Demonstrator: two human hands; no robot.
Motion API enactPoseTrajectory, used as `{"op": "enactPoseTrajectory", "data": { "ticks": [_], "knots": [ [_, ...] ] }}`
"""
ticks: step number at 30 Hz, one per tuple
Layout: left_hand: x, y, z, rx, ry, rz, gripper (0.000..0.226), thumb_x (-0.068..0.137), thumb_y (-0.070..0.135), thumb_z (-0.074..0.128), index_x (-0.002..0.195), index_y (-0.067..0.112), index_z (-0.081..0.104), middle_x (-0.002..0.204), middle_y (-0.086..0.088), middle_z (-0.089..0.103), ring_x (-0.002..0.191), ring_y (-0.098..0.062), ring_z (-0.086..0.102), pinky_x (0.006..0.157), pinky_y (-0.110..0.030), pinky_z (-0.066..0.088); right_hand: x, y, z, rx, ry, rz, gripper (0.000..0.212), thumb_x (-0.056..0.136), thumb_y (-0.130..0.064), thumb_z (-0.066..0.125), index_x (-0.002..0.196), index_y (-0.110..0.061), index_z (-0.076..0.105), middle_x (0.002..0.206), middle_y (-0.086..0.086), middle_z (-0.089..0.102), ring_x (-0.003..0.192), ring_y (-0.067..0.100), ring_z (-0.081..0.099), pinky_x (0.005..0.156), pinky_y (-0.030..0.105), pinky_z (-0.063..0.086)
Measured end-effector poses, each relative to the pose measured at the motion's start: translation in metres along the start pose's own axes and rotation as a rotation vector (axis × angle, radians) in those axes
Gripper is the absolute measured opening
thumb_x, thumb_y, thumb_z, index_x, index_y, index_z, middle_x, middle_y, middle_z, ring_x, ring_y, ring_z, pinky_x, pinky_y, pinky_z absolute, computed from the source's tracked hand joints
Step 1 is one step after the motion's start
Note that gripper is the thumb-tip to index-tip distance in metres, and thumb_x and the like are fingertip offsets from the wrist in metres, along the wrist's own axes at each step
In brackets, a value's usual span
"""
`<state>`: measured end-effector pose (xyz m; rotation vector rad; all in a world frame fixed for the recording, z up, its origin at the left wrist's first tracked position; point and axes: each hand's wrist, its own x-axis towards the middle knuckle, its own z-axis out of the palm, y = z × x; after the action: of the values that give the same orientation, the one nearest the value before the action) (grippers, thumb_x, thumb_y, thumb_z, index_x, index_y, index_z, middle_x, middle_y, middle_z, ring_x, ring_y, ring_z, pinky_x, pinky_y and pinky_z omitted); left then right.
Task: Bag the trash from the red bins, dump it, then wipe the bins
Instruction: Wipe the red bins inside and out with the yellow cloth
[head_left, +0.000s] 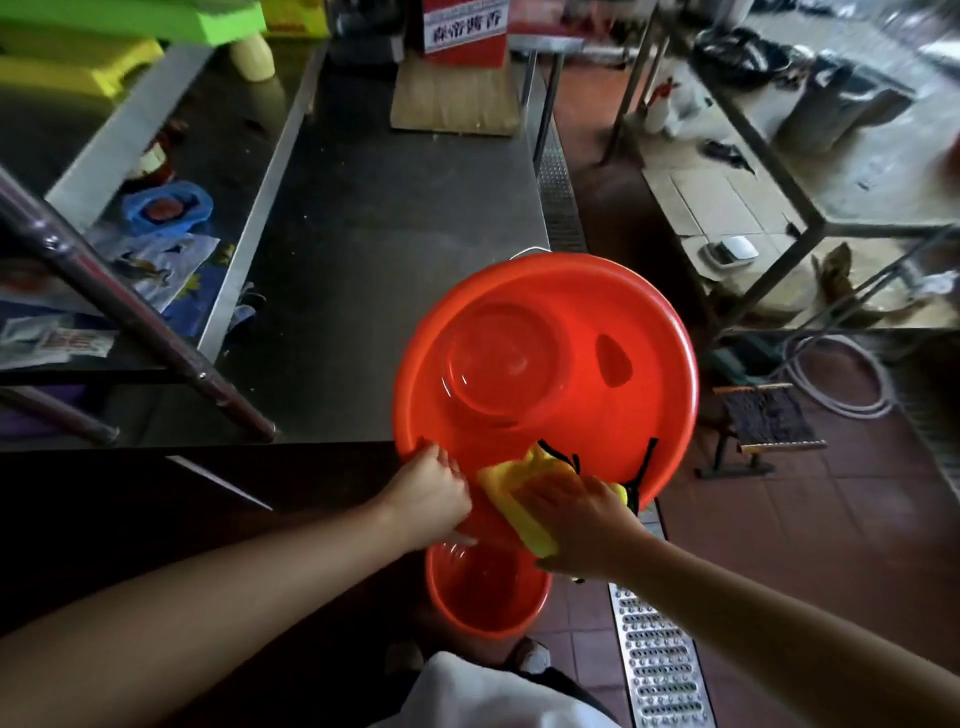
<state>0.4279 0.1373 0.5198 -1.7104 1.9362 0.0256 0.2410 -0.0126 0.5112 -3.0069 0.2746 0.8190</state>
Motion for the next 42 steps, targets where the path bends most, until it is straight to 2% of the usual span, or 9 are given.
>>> {"op": "enactPoseTrajectory", "data": {
  "ticks": [3,8,15,20,23,27,34,39,42],
  "knots": [
    [-0.015,-0.029,-0.003,0.118,0.024,0.037,0.071,0.089,0.068,0.045,0.112,0.004,0.066,0.105,-0.015,0.069,0.100,-0.032,0.063,0.101,-0.049,0.035,-0.006,0.014,-0.003,-0.131,0.085,-0.024,0.083,0.047,-0.059,0.083,0.123,-0.029,0.069,0.114,-0.005,0.070,0.102,0.023,0.069,0.069,0.035,0.054],
    [-0.026,-0.051,-0.009,0.243,-0.043,-0.014,0.081,0.085,0.072,0.049,0.127,0.004,0.059,0.121,-0.021,0.064,0.120,-0.042,0.053,0.113,-0.064,0.013,-0.006,0.015,-0.007,-0.279,0.206,-0.076,0.061,0.056,-0.042,0.079,0.115,-0.029,0.072,0.103,-0.006,0.072,0.091,0.021,0.070,0.068,0.034,0.053],
    [0.004,0.025,-0.003,-0.170,-0.040,-0.157,0.103,0.085,0.078,0.039,0.153,0.003,0.020,0.152,-0.029,0.031,0.137,-0.051,0.032,0.111,-0.065,0.018,-0.002,0.019,0.002,-0.271,0.304,-0.103,0.066,0.052,-0.042,0.082,0.116,-0.028,0.073,0.107,-0.005,0.072,0.095,0.023,0.070,0.071,0.036,0.055],
    [0.019,0.047,0.005,-0.225,-0.005,-0.198,0.085,0.088,0.073,0.042,0.124,-0.002,0.059,0.126,-0.031,0.059,0.119,-0.048,0.054,0.104,-0.057,0.036,-0.002,0.016,0.006,-0.207,0.247,-0.044,0.080,0.049,-0.056,0.084,0.123,-0.031,0.069,0.114,-0.007,0.071,0.104,0.021,0.068,0.075,0.038,0.054],
    [0.015,0.046,0.010,-0.164,-0.015,-0.135,0.077,0.087,0.073,0.045,0.105,0.003,0.071,0.109,-0.025,0.069,0.107,-0.045,0.064,0.098,-0.054,0.044,0.011,0.003,0.009,0.005,0.128,-0.001,0.080,0.079,-0.075,0.057,0.146,-0.034,0.047,0.144,-0.004,0.053,0.135,0.024,0.047,0.099,0.046,0.042],
    [0.016,0.047,0.012,-0.180,-0.016,-0.093,0.066,0.094,0.060,0.044,0.118,0.001,0.064,0.123,-0.032,0.061,0.120,-0.051,0.053,0.106,-0.061,0.033,0.040,-0.020,0.017,0.235,0.093,0.102,0.058,0.100,-0.059,0.031,0.154,-0.037,0.031,0.159,-0.006,0.033,0.146,0.022,0.028,0.111,0.045,0.031],
    [0.009,0.047,0.001,-0.152,-0.118,-0.110,0.056,0.098,0.034,0.050,0.133,-0.009,0.048,0.132,-0.036,0.052,0.121,-0.049,0.052,0.102,-0.064,0.037,0.059,0.042,0.010,-0.086,-0.037,0.338,0.041,0.101,-0.044,0.036,0.140,-0.037,0.047,0.149,-0.001,0.040,0.145,0.029,0.021,0.108,0.048,0.033],
    [0.008,0.048,-0.006,-0.186,-0.019,-0.108,0.056,0.055,0.075,0.073,0.066,0.020,0.077,0.062,-0.007,0.071,0.064,-0.030,0.070,0.069,-0.045,0.058,0.076,-0.019,0.013,0.254,-0.144,0.254,0.059,0.101,-0.048,0.041,0.156,-0.036,0.025,0.164,0.002,0.023,0.150,0.031,0.016,0.116,0.051,0.024],
    [0.008,0.050,0.010,-0.195,-0.002,-0.110,0.070,0.066,0.078,0.065,0.084,0.012,0.079,0.081,-0.017,0.074,0.080,-0.037,0.071,0.077,-0.051,0.055,0.076,-0.011,0.014,0.379,-0.123,0.301,0.058,0.100,-0.059,0.039,0.154,-0.045,0.026,0.163,-0.003,0.023,0.148,0.025,0.026,0.113,0.044,0.033]
  ]
}}
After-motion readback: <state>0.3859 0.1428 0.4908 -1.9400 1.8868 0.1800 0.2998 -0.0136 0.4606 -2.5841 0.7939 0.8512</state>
